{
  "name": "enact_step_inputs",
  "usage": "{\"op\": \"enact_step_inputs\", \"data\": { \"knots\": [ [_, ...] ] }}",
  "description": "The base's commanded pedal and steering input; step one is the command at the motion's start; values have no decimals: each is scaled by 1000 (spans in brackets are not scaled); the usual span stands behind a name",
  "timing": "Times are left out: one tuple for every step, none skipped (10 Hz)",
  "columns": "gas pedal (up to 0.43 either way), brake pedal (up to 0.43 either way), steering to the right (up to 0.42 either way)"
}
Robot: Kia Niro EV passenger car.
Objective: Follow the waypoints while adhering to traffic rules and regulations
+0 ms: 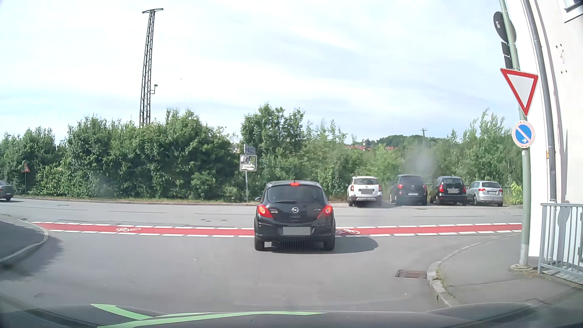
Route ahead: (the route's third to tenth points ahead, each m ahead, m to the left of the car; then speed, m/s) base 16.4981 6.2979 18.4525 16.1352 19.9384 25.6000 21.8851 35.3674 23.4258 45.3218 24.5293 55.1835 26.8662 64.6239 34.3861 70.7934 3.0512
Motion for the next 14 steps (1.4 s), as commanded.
{"op": "enact_step_inputs", "data": {
  "knots": [
    [0,262,16],
    [0,262,16],
    [0,262,16],
    [0,268,17],
    [0,268,17],
    [0,268,17],
    [0,268,17],
    [0,268,17],
    [0,268,17],
    [0,268,17],
    [0,274,17],
    [0,274,17],
    [0,274,18],
    [0,274,18]
  ]
}}
